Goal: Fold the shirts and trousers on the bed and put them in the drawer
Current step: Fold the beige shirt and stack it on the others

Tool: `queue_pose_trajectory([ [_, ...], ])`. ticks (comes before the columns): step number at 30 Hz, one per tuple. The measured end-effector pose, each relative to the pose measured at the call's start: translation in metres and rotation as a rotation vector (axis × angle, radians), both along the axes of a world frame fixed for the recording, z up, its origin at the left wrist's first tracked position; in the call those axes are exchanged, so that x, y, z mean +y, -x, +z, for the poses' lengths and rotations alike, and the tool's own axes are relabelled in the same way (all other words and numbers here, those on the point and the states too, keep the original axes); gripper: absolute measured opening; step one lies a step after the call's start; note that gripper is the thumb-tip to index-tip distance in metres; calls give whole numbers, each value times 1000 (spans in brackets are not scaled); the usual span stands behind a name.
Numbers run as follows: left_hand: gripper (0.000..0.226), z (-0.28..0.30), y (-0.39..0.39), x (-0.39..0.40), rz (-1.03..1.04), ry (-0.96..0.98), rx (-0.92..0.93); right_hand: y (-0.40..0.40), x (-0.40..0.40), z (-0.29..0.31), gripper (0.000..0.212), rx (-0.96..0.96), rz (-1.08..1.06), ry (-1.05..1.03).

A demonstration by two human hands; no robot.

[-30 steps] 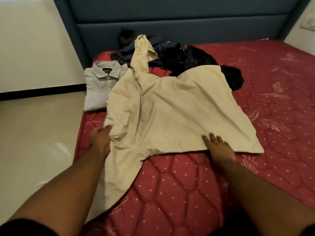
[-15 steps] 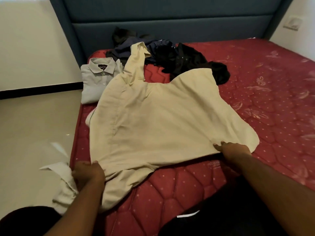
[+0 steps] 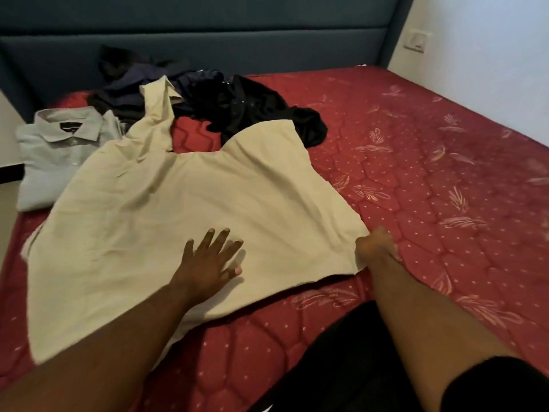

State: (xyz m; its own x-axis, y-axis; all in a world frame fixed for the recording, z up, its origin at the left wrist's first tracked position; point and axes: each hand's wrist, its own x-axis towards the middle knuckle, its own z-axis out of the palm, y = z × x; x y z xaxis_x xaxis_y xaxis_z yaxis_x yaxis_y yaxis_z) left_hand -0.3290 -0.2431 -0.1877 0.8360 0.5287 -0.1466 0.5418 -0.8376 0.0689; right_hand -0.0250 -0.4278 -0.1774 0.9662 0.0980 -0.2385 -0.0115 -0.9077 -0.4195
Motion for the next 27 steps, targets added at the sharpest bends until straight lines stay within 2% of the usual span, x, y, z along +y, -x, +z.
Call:
queue_pose_trajectory([
  [3, 95, -25, -11, -6, -63, 56, 60, -14, 1, -13, 31, 42, -23, -163],
  [6, 80, -46, -5, -14, -49, 48, -42, -30, -21, -10, 28, -98, -194, -260],
  [9, 69, -53, 0, -14, -61, -3, -69, -30, -41, -12, 38, -24, -242, -46],
  [11, 69, -55, 0, -13, -71, -15, -77, -23, -37, -7, 48, 22, -207, -18],
  [13, 70, -55, 1, -12, -70, -22, -85, -17, -26, 0, 52, 46, -164, -93],
  [16, 70, -55, 2, -13, -62, -8, -82, -15, -18, 4, 52, 163, -213, -281],
  [18, 70, -54, 2, -14, -60, 2, -76, -15, -23, 9, 36, 235, -215, -416],
  [20, 70, -54, 3, -15, -59, -2, -79, -18, -31, 15, 25, 109, -214, -486],
  [22, 71, -54, 3, -20, -66, -7, -66, -20, -39, 17, 22, -127, -234, -363],
  [23, 72, -53, 3, -22, -69, -10, -53, -20, -40, 19, 25, -167, -248, -265],
  [26, 75, -49, 6, -27, -62, 12, -33, -14, -38, 18, 49, -61, -155, 113],
  [27, 77, -48, 4, -28, -54, 13, -55, -9, -30, 21, 50, -138, -69, 179],
])
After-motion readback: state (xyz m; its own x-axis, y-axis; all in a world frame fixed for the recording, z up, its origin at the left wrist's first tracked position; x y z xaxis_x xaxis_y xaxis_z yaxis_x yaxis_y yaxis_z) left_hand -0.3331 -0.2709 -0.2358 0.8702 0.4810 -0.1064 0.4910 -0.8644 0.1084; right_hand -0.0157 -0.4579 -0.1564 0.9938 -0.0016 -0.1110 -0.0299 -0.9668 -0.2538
